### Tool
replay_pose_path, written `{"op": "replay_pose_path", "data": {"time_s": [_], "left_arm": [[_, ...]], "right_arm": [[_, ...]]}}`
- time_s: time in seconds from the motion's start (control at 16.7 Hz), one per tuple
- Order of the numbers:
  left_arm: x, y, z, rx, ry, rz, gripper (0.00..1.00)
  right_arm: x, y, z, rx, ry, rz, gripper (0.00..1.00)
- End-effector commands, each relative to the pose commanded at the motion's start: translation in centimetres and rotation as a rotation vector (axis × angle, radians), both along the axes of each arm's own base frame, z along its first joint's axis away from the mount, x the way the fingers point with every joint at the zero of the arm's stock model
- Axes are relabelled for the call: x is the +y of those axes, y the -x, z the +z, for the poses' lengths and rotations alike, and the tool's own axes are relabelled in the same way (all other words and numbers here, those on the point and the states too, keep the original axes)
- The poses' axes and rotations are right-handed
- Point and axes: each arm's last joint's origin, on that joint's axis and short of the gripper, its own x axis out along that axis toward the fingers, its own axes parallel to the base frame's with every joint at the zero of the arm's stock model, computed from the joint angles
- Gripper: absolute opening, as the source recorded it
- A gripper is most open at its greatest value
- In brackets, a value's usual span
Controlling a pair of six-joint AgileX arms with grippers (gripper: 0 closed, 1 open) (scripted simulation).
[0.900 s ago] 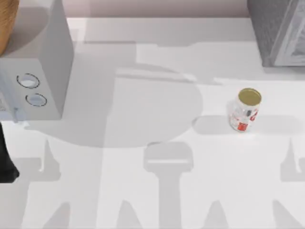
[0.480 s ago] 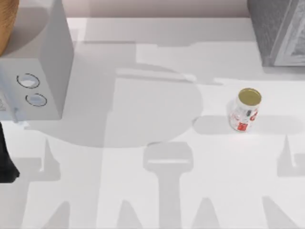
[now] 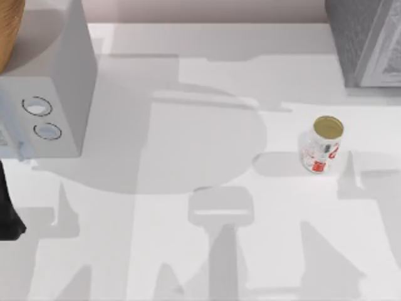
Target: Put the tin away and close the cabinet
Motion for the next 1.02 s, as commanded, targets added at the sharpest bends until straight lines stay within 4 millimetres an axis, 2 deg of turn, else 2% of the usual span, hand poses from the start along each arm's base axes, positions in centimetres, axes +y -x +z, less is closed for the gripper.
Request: {"op": "replay_pose_path", "data": {"time_s": [0.24,0.54,0.78,1.02], "left_arm": [[0.0,0.0,0.0,0.000,0.000,0.000,1.00],[0.0,0.0,0.0,0.000,0.000,0.000,1.00],[0.0,0.0,0.0,0.000,0.000,0.000,1.00],[0.0,0.0,0.0,0.000,0.000,0.000,1.00]], "right_arm": [[2.9,-3.5,-1.3,0.018,-0.004,0.001,1.00],[7.1,-6.5,-5.8,0.048,-0.005,-0.009,1.00],[9.6,-7.0,-10.5,0.071,0.000,-0.024,1.00],[10.9,-6.4,-14.3,0.089,0.006,-0.039,1.00]]}}
